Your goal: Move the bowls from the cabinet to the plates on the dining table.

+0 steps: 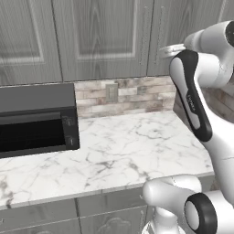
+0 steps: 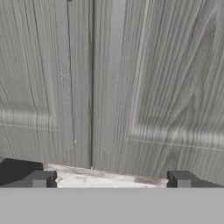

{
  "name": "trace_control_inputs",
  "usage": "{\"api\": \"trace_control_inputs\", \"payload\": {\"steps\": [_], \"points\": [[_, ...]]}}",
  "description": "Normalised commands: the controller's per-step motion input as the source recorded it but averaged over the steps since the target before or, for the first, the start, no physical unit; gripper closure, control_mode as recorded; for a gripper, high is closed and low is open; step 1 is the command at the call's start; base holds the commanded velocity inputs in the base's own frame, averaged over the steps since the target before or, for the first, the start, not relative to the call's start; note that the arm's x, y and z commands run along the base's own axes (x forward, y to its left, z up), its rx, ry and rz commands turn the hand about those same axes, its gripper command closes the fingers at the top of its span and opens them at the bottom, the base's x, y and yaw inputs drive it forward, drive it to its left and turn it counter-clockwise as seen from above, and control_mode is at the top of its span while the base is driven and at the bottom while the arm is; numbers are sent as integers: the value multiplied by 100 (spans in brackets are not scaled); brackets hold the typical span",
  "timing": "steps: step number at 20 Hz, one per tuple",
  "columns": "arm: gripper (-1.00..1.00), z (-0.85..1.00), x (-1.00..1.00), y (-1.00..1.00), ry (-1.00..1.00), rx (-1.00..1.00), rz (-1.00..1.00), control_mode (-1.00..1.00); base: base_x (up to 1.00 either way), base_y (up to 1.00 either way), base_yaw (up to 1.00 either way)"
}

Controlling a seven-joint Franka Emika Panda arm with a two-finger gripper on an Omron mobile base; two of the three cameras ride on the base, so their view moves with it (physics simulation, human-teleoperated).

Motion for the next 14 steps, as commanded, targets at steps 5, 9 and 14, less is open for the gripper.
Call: {"api": "trace_control_inputs", "payload": {"steps": [5, 9, 14], "points": [[-100, 13, 8, 0, -3, 0, 0, -100, 0, 0, 0], [-100, 14, 7, 0, 0, 0, 0, -100, 0, 0, 0], [-100, 4, 13, 0, 0, 0, 0, -100, 0, 0, 0]]}}
